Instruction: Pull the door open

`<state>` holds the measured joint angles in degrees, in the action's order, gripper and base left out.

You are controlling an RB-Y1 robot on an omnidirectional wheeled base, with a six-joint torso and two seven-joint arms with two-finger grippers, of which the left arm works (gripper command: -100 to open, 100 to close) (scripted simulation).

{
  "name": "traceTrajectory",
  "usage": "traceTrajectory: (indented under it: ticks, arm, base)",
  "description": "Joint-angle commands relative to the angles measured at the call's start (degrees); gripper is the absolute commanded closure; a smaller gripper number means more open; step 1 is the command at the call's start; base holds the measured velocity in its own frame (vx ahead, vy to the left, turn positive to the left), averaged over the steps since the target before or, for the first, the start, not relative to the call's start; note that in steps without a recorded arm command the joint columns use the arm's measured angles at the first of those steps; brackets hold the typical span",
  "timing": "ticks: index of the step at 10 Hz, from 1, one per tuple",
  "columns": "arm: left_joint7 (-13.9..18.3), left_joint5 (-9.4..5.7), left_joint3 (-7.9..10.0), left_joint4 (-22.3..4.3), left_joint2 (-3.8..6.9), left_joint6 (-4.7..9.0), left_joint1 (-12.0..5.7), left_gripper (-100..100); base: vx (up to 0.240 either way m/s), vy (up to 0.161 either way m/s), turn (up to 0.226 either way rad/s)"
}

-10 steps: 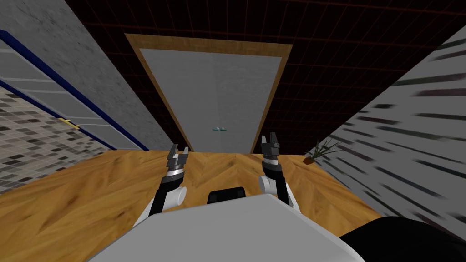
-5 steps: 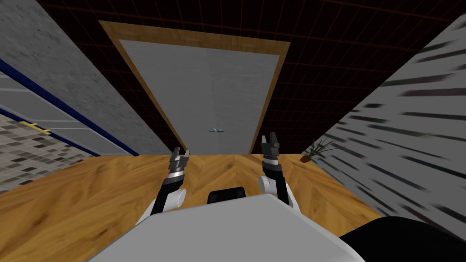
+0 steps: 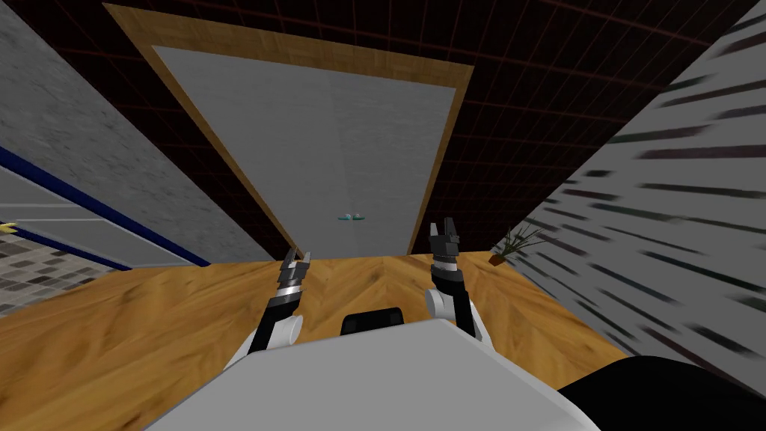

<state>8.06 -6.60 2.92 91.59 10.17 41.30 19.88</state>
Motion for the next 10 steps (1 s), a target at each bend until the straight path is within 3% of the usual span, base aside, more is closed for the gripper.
traceTrajectory:
  ticks: [1,10]
  arm:
    - [0.47,-0.09,0.14,-2.75,0.52,0.84,-0.50,-100]
    - [3.20,-0.86,1.22,-16.80,3.86,4.74,-2.95,-100]
  base:
    - [0.105,-0.026,-0.087]
    - [0.104,-0.007,-0.092]
